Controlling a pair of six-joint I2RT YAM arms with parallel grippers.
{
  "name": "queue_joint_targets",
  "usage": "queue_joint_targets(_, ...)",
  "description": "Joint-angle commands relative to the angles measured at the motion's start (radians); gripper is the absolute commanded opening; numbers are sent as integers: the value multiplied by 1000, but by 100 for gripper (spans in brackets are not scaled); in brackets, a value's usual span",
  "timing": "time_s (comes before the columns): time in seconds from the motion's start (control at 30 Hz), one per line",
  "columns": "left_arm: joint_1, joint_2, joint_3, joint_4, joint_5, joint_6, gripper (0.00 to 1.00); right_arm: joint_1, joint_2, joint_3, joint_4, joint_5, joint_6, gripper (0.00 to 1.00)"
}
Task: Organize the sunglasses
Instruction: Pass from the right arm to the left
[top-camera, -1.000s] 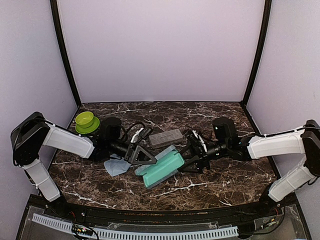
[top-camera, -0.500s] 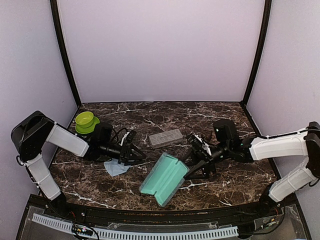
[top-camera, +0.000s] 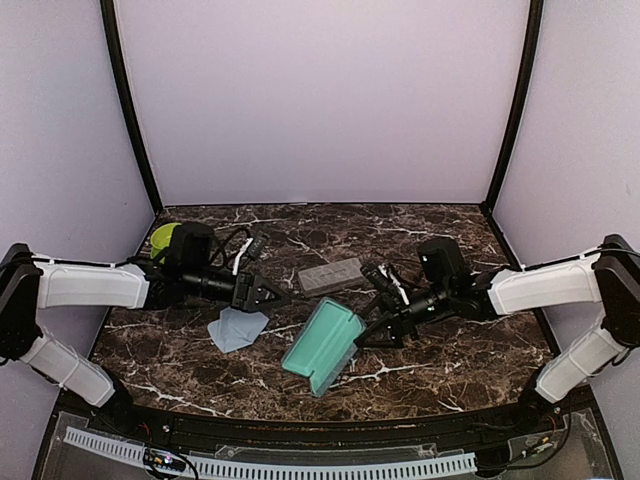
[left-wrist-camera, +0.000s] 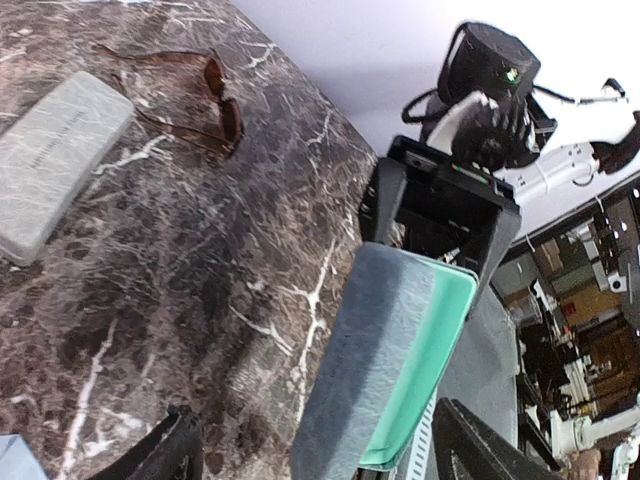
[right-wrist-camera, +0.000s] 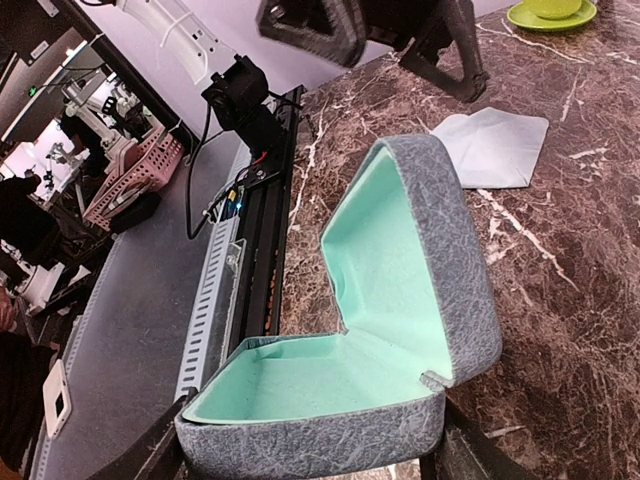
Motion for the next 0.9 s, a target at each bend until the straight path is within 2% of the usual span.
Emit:
queue_joint_targets(0.0, -111, 6, 47, -142, -74, 170, 82, 1, 19, 41, 98, -27, 52, 0)
queue_joint_targets(0.1, -167, 52, 89, -198, -121, 230, 83, 11, 21, 39, 111, -41, 48, 0)
queue_joint_targets(0.3, -210, 108, 121, -224, -145, 268, 81, 13, 16, 26, 129, -49, 55, 0)
queue_joint_targets(0.5, -229, 149, 160, -270, -137, 281, 59, 12, 22, 20, 153, -43, 67, 0)
queue_joint_targets(0.8, -260, 152, 207, -341, -180, 302, 46, 13, 65, 35, 137, -28, 84, 0)
queue_joint_targets(0.87, -260, 152, 212, -354, -191, 308, 40, 13, 68, 34, 140, -29, 87, 0)
